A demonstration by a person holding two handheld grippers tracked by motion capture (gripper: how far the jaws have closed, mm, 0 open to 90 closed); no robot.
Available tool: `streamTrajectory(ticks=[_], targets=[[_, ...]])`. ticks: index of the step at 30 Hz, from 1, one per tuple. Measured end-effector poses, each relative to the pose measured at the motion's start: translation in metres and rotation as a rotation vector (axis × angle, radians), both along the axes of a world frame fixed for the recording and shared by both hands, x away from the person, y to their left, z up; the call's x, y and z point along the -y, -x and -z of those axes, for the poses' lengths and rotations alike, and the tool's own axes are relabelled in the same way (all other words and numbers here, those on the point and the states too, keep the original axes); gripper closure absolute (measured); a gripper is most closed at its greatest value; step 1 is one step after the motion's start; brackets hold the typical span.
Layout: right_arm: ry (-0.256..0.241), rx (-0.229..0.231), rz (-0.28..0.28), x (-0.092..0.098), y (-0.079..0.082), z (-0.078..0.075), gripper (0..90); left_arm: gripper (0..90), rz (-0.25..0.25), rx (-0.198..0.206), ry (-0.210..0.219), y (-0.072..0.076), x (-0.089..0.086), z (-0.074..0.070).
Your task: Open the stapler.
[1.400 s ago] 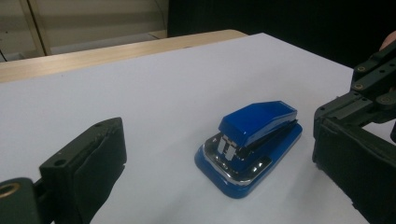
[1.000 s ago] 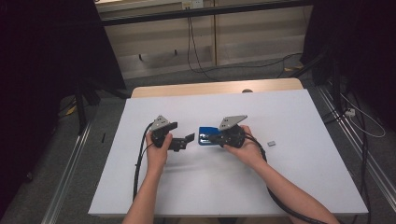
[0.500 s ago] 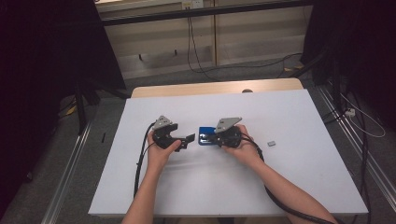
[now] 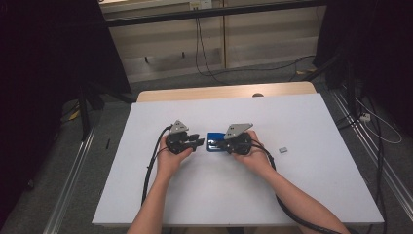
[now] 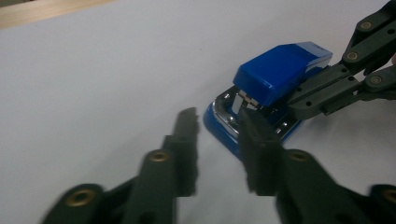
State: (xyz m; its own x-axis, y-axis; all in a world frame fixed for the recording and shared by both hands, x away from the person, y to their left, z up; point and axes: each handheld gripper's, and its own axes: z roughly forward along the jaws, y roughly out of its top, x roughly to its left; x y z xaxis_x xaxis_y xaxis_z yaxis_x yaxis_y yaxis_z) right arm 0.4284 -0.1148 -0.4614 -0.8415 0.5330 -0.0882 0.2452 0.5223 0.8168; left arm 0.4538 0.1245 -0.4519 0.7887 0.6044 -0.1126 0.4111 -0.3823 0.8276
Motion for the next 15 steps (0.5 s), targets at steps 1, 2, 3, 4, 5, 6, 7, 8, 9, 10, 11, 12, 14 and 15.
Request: streamTrajectory(ticks=[1, 2, 3, 4, 5, 6, 7, 8, 9, 10, 11, 12, 14, 15], targets=[[0.0, 0.0, 0.001, -0.0001, 0.0, 0.0, 90.0, 79.2, 0.007, -0.011, 0.001, -0.0002, 0.0023, 0.0007], [0.0, 0.0, 0.001, -0.0003, 0.0, 0.0, 90.0, 83.1, 0.015, -0.022, -0.001, -0.0006, 0.0047, 0.0012], [0.001, 0.0, 0.0, -0.0005, -0.0001, 0.0, 90.0, 85.6, 0.027, -0.026, -0.004, -0.0014, 0.0064, 0.0017], [0.002, 0.001, -0.001, -0.0006, -0.0002, 0.0, 90.0, 87.7, 0.032, -0.029, 0.001, -0.0018, 0.008, 0.0023], [-0.001, 0.0, -0.001, -0.0006, -0.0004, 0.0001, 90.0, 89.3, 0.032, -0.034, -0.004, -0.0022, 0.009, 0.0024], [-0.005, -0.002, -0.001, -0.0006, -0.0005, 0.0003, 90.0, 89.9, 0.032, -0.039, 0.001, -0.0026, 0.01, 0.0029], [-0.007, -0.003, 0.0, -0.0008, -0.0005, 0.0005, 90.0, 90.0, 0.036, -0.038, 0.007, -0.0033, 0.0104, 0.0032], [-0.009, -0.004, 0.001, -0.001, -0.0006, 0.0006, 90.0, 90.0, 0.037, -0.036, 0.011, -0.0036, 0.0108, 0.0035], [-0.008, -0.007, 0.002, -0.0011, -0.0006, 0.0004, 90.0, 90.0, 0.036, -0.037, 0.01, -0.0038, 0.0111, 0.0038], [-0.007, -0.009, 0.001, -0.0012, -0.0007, 0.0001, 90.0, 90.0, 0.036, -0.039, 0.009, -0.0039, 0.0112, 0.0041], [-0.007, -0.009, 0.0, -0.0011, -0.0008, 0.0001, 90.0, 90.0, 0.034, -0.038, 0.009, -0.0041, 0.0111, 0.0043], [-0.009, -0.008, -0.001, -0.0009, -0.001, 0.0003, 90.0, 90.0, 0.036, -0.04, 0.012, -0.0044, 0.0107, 0.0045], [-0.016, -0.014, 0.002, -0.0005, -0.0011, 0.0006, 90.0, 90.0, 0.038, -0.04, 0.007, -0.0045, 0.011, 0.0047], [-0.016, -0.014, 0.002, -0.0005, -0.0012, 0.0006, 90.0, 90.0, 0.034, -0.046, 0.011, -0.0042, 0.0113, 0.0053]])
